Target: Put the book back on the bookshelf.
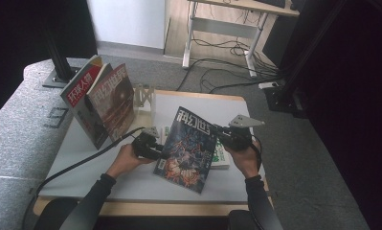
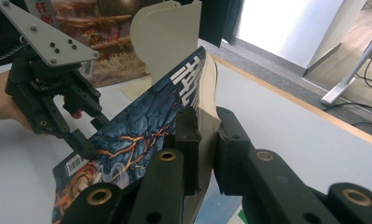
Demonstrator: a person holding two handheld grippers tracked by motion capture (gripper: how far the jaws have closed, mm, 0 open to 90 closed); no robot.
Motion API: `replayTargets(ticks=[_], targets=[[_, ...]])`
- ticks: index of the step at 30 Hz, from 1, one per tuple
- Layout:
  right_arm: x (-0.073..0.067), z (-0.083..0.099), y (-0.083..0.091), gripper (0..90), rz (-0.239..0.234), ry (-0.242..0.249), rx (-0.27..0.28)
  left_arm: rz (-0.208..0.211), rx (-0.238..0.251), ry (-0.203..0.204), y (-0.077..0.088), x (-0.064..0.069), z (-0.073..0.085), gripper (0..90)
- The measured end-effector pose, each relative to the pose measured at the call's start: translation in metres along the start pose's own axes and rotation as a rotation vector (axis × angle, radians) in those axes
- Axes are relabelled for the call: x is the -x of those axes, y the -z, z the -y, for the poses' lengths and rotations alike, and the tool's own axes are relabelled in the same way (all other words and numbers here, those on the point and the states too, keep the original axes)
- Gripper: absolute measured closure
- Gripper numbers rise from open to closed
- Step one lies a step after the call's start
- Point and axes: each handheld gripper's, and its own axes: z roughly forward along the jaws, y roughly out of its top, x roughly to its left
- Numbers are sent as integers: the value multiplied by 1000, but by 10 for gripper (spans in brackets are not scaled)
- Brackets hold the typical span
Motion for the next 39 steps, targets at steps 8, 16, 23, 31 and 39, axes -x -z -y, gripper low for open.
replayTargets(ticks=[8,16,23,31,39], targets=[[-3,-7,6,802,-14,13,29,17,74,-34,17,7,9,707],[-8,-20,15,807,-21,49,66,-34,158,-80,32,15,11,793],[-14,-21,20,798,-47,76,75,-31,183,-100,38,24,25,828],[-12,-22,23,771,-87,51,88,-50,198,-139,40,35,34,832],[-7,-16,28,723,-173,9,123,-46,200,-179,42,43,39,831]])
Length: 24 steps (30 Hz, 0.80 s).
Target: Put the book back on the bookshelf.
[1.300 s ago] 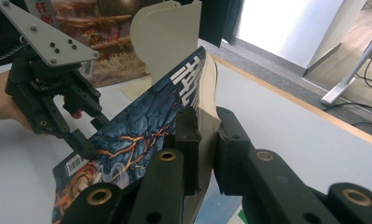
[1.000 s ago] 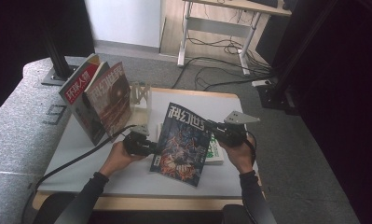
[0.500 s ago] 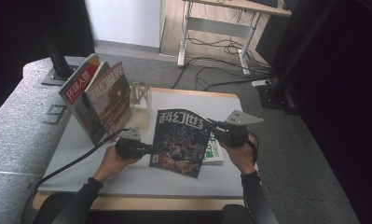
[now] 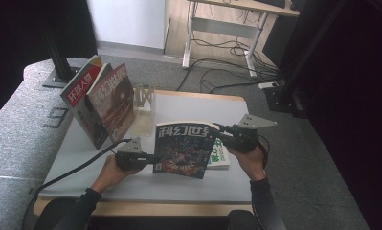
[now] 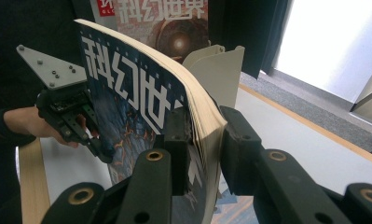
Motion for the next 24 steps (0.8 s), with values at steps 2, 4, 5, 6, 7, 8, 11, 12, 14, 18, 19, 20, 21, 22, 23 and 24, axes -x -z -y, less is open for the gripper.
replayTargets(ticks=[2,4,5,6,7,8,11,12,14,18,19,20,21,22,23,24], targets=[[-1,0,1,727,1,2,0,2,0,-8,0,1,0,826],[-2,0,2,733,5,7,0,-2,-6,-10,0,2,-1,821],[-3,0,3,736,5,10,-1,-3,-7,-13,0,2,-2,818],[-4,1,3,739,9,13,-2,-6,-13,-19,1,2,-3,814],[-5,1,4,742,11,15,-3,0,-12,-21,1,2,-4,796],[-5,1,5,744,12,18,-3,0,-13,-28,1,2,-6,779],[-7,2,6,746,12,19,-4,10,20,-25,3,1,-12,763],[-7,1,7,746,9,21,-4,10,25,-25,4,1,-15,762],[-9,1,7,747,8,26,-5,4,26,-36,4,1,-22,751],[-11,-1,7,746,12,40,-14,14,38,-32,6,-1,-33,711],[-11,-1,7,746,12,41,-15,22,40,-31,6,-1,-36,690],[-11,-2,7,746,13,42,-16,31,42,-28,7,-2,-39,664],[-11,-2,7,746,14,43,-17,35,39,-29,6,-2,-42,641],[-11,-2,7,746,15,42,-16,35,31,-33,6,-2,-45,626],[-11,-2,6,746,16,42,-16,38,33,-37,6,-2,-48,616],[-11,-2,6,746,20,41,-17,43,30,-36,6,-2,-51,613]])
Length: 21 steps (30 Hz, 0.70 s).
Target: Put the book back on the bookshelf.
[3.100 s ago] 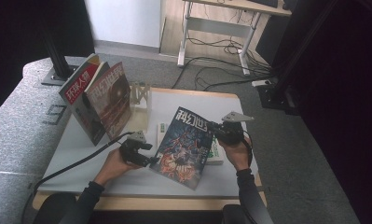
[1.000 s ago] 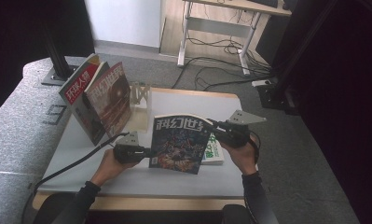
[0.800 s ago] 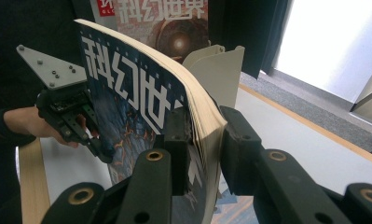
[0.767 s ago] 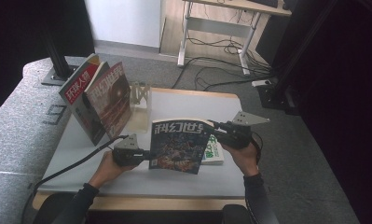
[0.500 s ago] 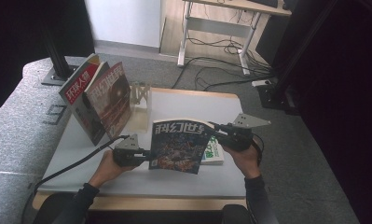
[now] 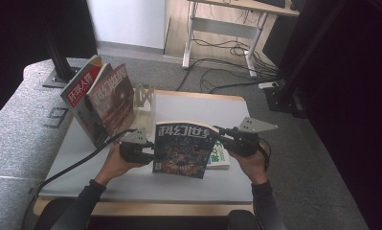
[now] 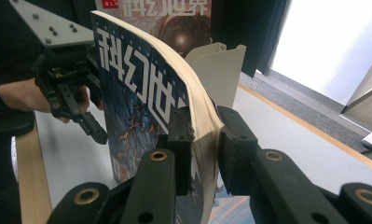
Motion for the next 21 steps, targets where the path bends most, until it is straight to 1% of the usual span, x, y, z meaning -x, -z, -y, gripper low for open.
replayTargets(ticks=[2,4,6,14,15,19,21], targets=[[1,0,0,745,-3,-2,-1,2,0,-8,0,-1,-7,609],[1,0,0,745,-2,-2,-1,4,7,-7,1,-2,-15,604],[1,0,0,745,0,-3,-2,-5,6,-19,2,-2,-24,604],[3,1,-2,733,11,-8,-11,-42,14,-14,8,-4,-55,608],[4,1,-2,733,13,-9,-12,-51,14,-19,9,-4,-58,612],[5,1,-3,733,20,-13,-17,-63,14,-19,11,-8,-68,641],[5,1,-4,733,21,-13,-18,-61,26,-14,12,-10,-72,659]])
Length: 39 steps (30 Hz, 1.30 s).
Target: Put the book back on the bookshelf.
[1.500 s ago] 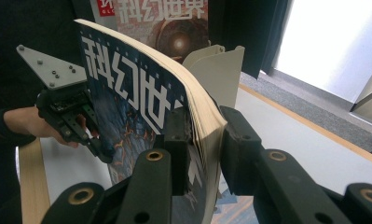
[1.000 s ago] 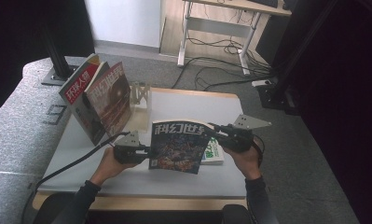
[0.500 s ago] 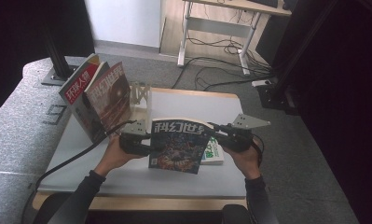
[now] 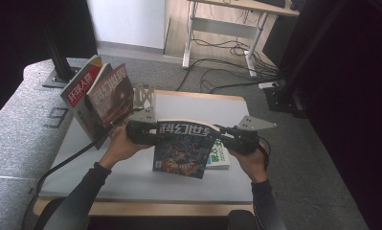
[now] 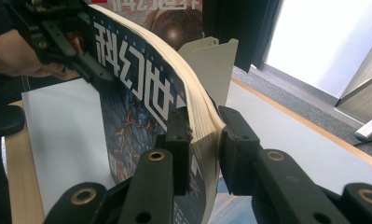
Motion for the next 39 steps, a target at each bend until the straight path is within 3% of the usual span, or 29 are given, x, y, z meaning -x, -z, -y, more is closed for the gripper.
replayTargets(ticks=[7,15,21,27,39], targets=[[0,0,-1,721,14,11,-11,4,-7,2,0,1,-4,810],[5,11,-4,664,43,1,-27,1,-24,-23,7,7,-2,821],[8,24,-5,571,69,-20,-35,-5,-25,-29,13,9,0,822],[12,48,-11,448,108,-53,-79,-11,-33,-45,15,11,0,821],[23,106,-24,227,221,-139,-225,-16,-35,-17,14,11,-1,820]])
